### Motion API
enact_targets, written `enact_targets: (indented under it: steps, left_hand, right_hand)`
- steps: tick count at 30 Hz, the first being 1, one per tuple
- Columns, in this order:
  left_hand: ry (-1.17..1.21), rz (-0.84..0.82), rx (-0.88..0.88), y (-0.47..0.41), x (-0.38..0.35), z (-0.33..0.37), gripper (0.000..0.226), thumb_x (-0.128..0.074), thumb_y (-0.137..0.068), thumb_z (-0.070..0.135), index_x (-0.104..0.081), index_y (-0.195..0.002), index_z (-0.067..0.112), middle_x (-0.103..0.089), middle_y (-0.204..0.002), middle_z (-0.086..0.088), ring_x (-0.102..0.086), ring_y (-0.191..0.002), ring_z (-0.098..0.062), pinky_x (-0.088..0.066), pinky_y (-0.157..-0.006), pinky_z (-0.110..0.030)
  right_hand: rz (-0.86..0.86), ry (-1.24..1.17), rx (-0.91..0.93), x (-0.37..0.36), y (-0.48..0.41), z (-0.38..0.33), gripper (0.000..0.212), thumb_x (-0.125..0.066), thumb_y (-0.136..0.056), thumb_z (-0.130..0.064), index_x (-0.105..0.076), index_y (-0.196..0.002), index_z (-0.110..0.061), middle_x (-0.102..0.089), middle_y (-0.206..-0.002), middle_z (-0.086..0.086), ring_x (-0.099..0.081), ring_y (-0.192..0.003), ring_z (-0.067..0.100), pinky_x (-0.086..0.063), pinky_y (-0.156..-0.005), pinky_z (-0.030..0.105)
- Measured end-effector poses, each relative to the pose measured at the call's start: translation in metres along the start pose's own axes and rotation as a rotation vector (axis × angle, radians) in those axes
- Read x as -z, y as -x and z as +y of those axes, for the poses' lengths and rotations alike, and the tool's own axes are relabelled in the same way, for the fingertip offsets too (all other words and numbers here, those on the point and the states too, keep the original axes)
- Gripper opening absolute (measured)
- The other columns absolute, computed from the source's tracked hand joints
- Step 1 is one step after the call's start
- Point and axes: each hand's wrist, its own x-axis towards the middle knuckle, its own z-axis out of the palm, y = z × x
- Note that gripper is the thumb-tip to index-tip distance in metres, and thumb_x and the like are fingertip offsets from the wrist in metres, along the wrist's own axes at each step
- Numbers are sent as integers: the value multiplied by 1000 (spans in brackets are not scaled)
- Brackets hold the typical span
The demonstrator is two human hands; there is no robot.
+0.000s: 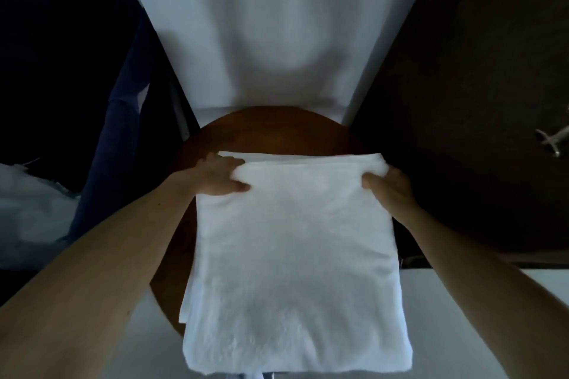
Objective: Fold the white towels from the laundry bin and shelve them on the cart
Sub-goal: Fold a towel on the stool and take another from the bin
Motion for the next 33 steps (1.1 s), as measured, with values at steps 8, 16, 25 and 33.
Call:
enact_targets:
  steps: [8, 16, 25, 33]
  left_hand:
    - [-45, -99, -52, -73, -17, -19, 65, -46, -96, 44, -21, -149, 16, -27, -154, -7, -26, -141, -23, -23, -111, -30]
    - [-49, -168, -85, -116, 7, -19, 63, -42, -95, 49, -26, -147, 18, -33, -151, -7, -33, -137, -26, -27, -108, -32]
    - [225, -153, -20, -128, 10, -43, 79, -51, -83, 65, -28, -147, 24, -35, -150, -4, -38, -134, -25, -31, -109, -34]
    - [71, -69, -67, -127, 5, -40, 62, -37, -97, 46, -17, -150, 20, -23, -155, -8, -25, -141, -28, -22, -112, -33]
  right_hand:
    - [-194, 50, -58, -36, -68, 29, 53, -59, -87, -26, -44, -138, -18, -55, -129, 8, -54, -114, 27, -45, -98, 42]
    - [-155, -41, -191, -50, -104, 46, 58, -47, -94, -35, -24, -147, -25, -38, -145, 9, -42, -128, 29, -35, -107, 45]
    - [-142, 179, -72, -55, -107, 25, 64, -47, -95, -38, -16, -149, -24, -34, -148, 11, -39, -131, 32, -34, -108, 45]
    - [-146, 352, -79, -55, -118, 20, 67, -37, -97, -44, 0, -151, -26, -21, -153, 17, -29, -137, 38, -27, -111, 47]
